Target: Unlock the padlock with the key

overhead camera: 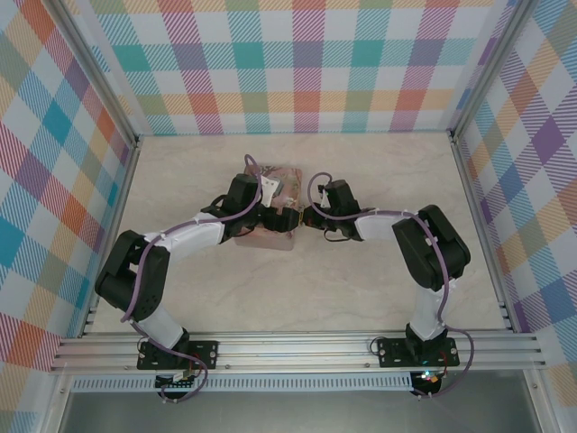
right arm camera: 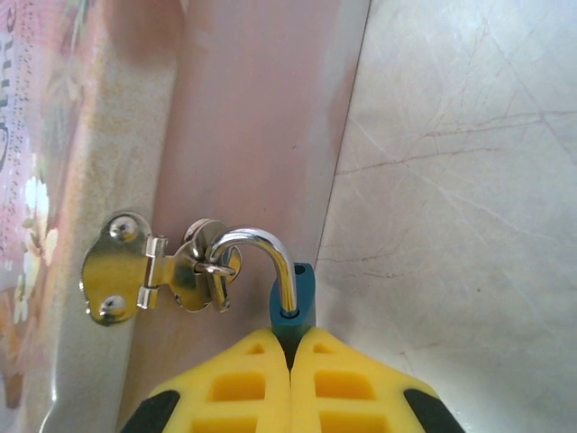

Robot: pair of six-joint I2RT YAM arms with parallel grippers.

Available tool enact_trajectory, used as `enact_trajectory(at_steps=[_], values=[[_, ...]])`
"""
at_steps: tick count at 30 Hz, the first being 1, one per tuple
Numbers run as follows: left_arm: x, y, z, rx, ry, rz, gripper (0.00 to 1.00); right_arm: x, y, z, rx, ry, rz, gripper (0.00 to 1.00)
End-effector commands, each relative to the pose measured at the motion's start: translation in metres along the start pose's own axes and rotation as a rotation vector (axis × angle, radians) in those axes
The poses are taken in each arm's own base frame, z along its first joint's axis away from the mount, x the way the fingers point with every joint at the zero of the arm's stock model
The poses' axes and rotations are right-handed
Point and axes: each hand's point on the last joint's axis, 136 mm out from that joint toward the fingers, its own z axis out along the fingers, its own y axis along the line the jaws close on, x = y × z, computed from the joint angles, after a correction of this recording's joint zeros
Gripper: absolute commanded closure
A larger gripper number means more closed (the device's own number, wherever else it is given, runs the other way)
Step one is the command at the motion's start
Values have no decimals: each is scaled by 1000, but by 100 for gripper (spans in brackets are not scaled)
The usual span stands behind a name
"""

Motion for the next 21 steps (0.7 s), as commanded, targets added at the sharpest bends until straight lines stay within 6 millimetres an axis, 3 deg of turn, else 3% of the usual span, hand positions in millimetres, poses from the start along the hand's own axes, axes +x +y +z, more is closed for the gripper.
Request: enact_trajectory(at_steps=[1, 12, 21], values=[[82, 21, 12, -55, 254, -112, 7, -31, 2, -8, 23, -68, -55, 95], [86, 23, 14, -59, 256, -121, 8, -40, 2, -8, 23, -60, -84, 95], [88, 22, 12, -59, 259, -120, 7, -55, 21, -9, -65, -89, -123, 95]])
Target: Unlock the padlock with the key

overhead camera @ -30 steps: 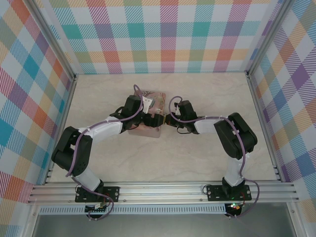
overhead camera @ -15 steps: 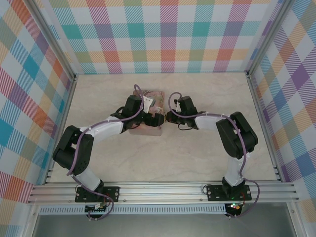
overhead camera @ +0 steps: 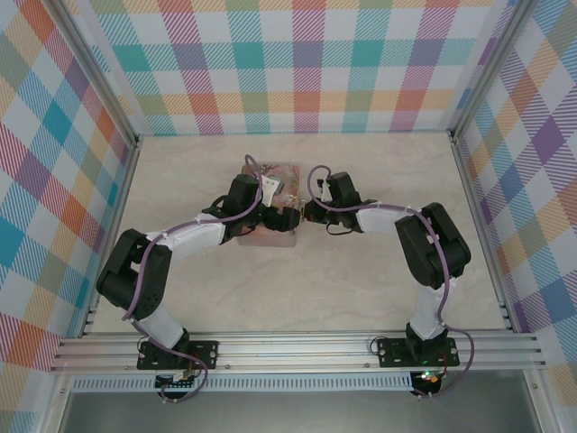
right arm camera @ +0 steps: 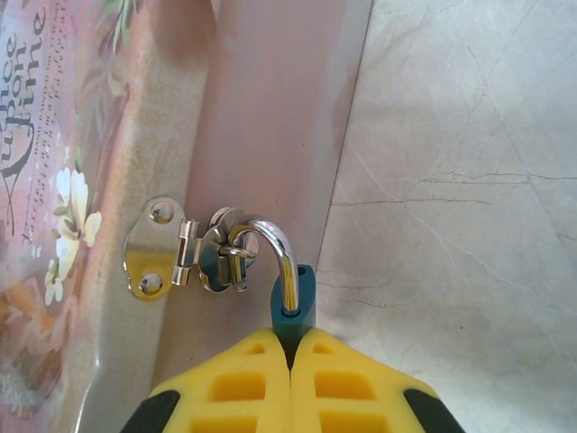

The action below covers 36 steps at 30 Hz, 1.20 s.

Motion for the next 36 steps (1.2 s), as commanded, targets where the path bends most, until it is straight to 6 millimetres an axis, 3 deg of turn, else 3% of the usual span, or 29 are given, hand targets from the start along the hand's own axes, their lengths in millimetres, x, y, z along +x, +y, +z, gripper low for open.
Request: enact_trajectory(at_steps=[1, 12, 19, 32, 36], values=[[91, 20, 7, -62, 282, -133, 8, -43, 15, -7, -52, -114, -53, 95], [92, 17, 5, -45, 282, -134, 7, -10, -22, -8, 89, -19, -61, 95], [101, 17, 3, -50, 300, -137, 7, -29, -14, -8, 88, -44, -103, 95], [112, 18, 1, -58, 314, -139, 7, -58, 20, -3, -72, -79, 95, 95], [113, 18, 0, -57, 308, -144, 7, -63, 15, -6, -3, -71, 64, 96]])
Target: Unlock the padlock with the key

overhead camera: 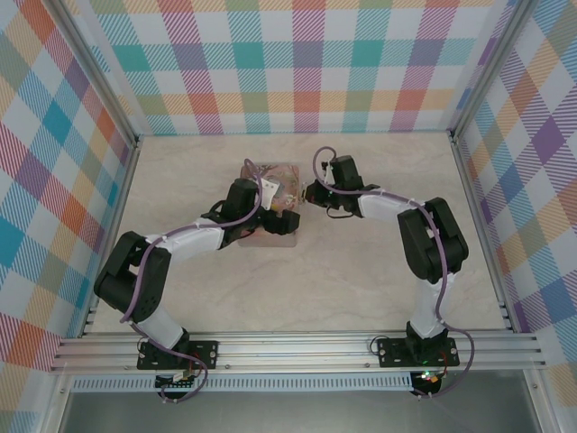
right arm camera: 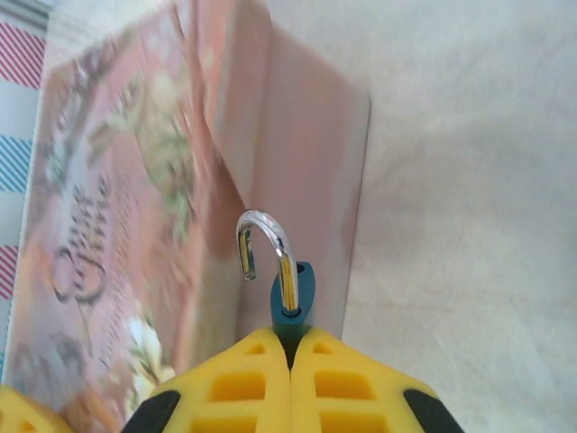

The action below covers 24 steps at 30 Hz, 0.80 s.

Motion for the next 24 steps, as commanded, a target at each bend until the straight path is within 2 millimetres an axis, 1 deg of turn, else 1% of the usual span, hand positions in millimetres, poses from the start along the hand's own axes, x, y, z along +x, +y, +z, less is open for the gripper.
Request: enact_trajectory(at_steps=[1, 4, 7, 9, 12, 15, 16, 18, 20, 22, 24], values=[[107, 16, -2, -62, 334, -181, 7, -10, 0, -3, 41, -12, -20, 96], [99, 11, -3, -45, 302, -190, 7, -8, -14, -14, 107, -27, -50, 95], [83, 5, -6, -21, 257, -197, 6, -4, -22, -30, 143, -37, -77, 95], [66, 0, -9, 7, 214, -212, 5, 0, -27, -43, 174, -34, -101, 95], [30, -6, -20, 41, 129, -235, 3, 12, -29, -67, 174, -17, -130, 95], [-5, -3, -37, 41, 32, -252, 0, 39, -18, -89, 88, 55, -129, 94], [-16, 1, -44, 32, -4, -263, 0, 52, -13, -94, 51, 96, -121, 94], [-33, 7, -57, 23, -59, -282, 0, 77, -10, -102, 7, 173, -77, 94], [-44, 16, -70, 0, -99, -314, 0, 101, -13, -108, -25, 230, -15, 94], [-50, 21, -80, -2, -132, -340, 0, 120, -16, -109, -52, 269, 45, 93], [-50, 31, -90, -33, -158, -382, 0, 135, -18, -108, -85, 303, 97, 93]])
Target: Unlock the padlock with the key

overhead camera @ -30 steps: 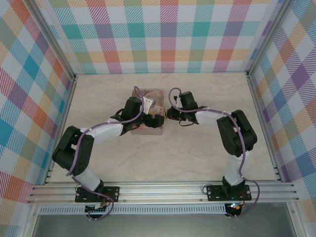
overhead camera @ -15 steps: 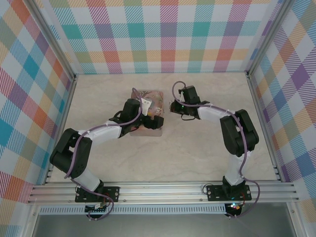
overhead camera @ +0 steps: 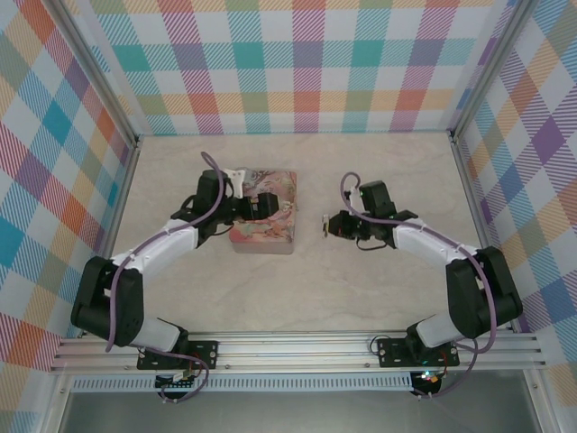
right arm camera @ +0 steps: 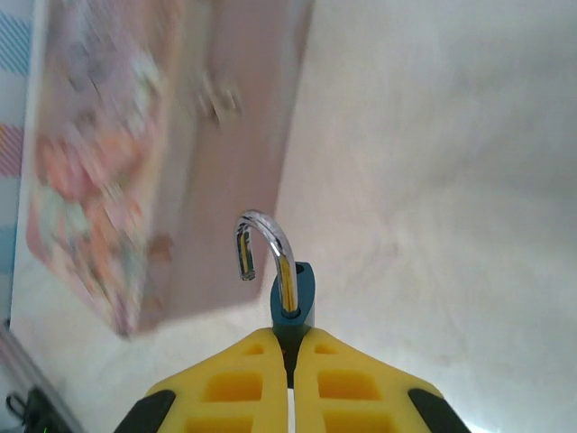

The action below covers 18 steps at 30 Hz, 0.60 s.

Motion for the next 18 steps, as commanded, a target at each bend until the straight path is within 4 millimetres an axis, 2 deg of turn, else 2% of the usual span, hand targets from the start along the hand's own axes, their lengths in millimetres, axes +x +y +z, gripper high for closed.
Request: enact_trajectory(at_steps=[1, 6, 10, 12, 14, 15, 18], values=[[-15, 2, -22, -5, -56, -79, 0, 36, 4, 7, -97, 126, 111, 93], [-14, 24, -45, -54, -113, -154, 0, 55, -11, 23, -84, 198, 176, 92], [-10, 38, -59, -90, -133, -184, 0, 61, -28, 31, -15, 223, 194, 87], [-10, 44, -65, -107, -143, -195, 0, 62, -37, 31, 30, 223, 190, 83], [-12, 48, -72, -121, -156, -200, 0, 60, -41, 29, 58, 215, 174, 73], [-14, 50, -76, -131, -164, -204, 0, 56, -43, 26, 72, 199, 167, 65], [-21, 60, -89, -170, -200, -219, 0, 38, -46, 10, 102, 111, 139, 55]])
